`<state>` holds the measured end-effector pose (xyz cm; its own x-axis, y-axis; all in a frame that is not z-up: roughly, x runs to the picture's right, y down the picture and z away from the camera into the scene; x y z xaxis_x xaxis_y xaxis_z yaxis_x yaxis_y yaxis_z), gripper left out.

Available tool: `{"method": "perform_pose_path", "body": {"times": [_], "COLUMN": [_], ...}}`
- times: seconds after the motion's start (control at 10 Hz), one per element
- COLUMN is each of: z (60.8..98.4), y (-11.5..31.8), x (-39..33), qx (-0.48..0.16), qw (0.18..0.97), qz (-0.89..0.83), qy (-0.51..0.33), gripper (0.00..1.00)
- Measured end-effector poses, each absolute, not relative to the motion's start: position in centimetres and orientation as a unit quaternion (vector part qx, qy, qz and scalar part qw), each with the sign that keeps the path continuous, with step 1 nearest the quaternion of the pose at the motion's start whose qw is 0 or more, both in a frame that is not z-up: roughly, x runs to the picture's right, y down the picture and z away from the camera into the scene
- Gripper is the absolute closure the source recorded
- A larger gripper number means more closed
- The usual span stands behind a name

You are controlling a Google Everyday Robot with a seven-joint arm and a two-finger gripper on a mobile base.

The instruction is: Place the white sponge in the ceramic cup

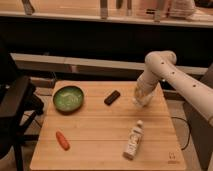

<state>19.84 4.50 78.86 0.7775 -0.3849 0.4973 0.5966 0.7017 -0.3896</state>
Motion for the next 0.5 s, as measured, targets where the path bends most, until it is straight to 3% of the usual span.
{"method": "perform_pose_path", "body": {"times": [0.5], "z": [79.6], "y": [3.4], "x": [21.4], "qx": [-0.269], "qw": [0.908], "qz": [-0.257], "qy": [-0.193], "gripper": [1.0]}}
